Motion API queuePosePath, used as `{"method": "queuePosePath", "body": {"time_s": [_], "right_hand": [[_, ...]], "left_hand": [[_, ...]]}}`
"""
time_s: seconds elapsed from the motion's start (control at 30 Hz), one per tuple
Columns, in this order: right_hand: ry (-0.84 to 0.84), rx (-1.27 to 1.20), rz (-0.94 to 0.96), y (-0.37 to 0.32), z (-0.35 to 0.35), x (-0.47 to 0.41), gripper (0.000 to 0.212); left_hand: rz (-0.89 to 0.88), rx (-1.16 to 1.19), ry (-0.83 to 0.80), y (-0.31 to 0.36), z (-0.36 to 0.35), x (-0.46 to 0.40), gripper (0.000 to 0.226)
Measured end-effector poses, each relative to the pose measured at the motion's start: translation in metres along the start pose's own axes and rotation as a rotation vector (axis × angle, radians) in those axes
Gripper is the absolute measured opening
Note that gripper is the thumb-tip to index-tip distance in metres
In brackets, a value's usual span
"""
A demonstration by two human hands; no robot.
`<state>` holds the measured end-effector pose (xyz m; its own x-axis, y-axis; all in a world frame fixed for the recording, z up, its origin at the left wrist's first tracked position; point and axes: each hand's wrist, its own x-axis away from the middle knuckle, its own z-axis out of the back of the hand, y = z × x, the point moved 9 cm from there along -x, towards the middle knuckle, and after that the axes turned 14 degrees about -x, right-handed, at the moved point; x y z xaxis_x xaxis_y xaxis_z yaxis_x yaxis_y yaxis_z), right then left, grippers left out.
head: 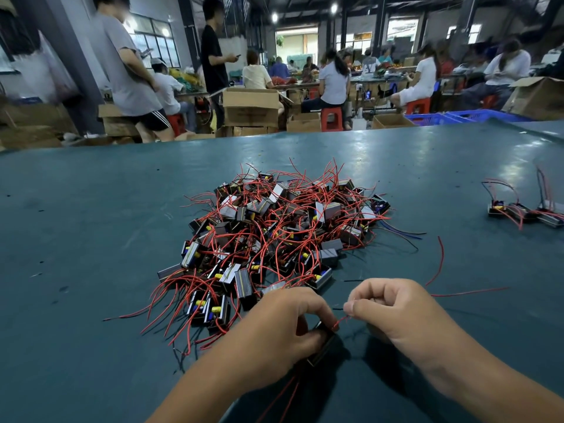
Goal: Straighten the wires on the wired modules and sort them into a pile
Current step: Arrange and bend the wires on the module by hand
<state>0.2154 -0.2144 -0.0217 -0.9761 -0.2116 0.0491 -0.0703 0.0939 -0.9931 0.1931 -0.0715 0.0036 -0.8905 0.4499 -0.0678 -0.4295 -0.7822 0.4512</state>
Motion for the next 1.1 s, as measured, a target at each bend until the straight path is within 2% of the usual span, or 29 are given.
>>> {"method": "queuePosePath", "body": {"time_s": [0.13, 0.23, 0.4, 0.57, 0.63, 0.7, 0.77, 0.83, 0.9, 1.1], "right_hand": [[-0.038, -0.143, -0.117, 0.004, -0.002, 0.002, 0.015], [-0.004, -0.293, -0.187, 0.008, -0.002, 0.004, 0.014], [0.050, -0.430, -0.210, 0.010, -0.003, 0.005, 0.021], [-0.041, -0.291, -0.250, 0.009, -0.007, 0.010, 0.020], [-0.079, -0.222, -0.283, 0.010, -0.011, 0.013, 0.017], [-0.107, -0.174, -0.310, 0.011, -0.015, 0.015, 0.026], [-0.099, -0.161, -0.311, 0.011, -0.014, 0.014, 0.029], [-0.089, -0.174, -0.312, 0.010, -0.014, 0.014, 0.021], [-0.079, -0.182, -0.313, 0.010, -0.011, 0.013, 0.017], [-0.073, -0.155, -0.316, 0.014, -0.008, 0.013, 0.022]], "left_hand": [[0.022, -0.002, 0.017, -0.003, 0.003, 0.001, 0.012], [0.039, 0.002, 0.025, -0.005, 0.003, 0.000, 0.012], [0.082, -0.019, 0.044, -0.011, 0.003, -0.001, 0.015], [0.122, 0.011, 0.128, -0.014, 0.008, -0.001, 0.028], [0.125, 0.012, 0.149, -0.014, 0.008, 0.000, 0.026], [0.112, -0.022, 0.169, -0.012, 0.008, 0.000, 0.022], [0.098, -0.091, 0.171, -0.009, 0.007, -0.001, 0.019], [0.088, -0.107, 0.181, -0.006, 0.006, -0.002, 0.014], [0.115, -0.063, 0.199, -0.009, 0.006, -0.001, 0.013], [0.229, 0.027, 0.198, -0.022, 0.003, -0.001, 0.014]]}}
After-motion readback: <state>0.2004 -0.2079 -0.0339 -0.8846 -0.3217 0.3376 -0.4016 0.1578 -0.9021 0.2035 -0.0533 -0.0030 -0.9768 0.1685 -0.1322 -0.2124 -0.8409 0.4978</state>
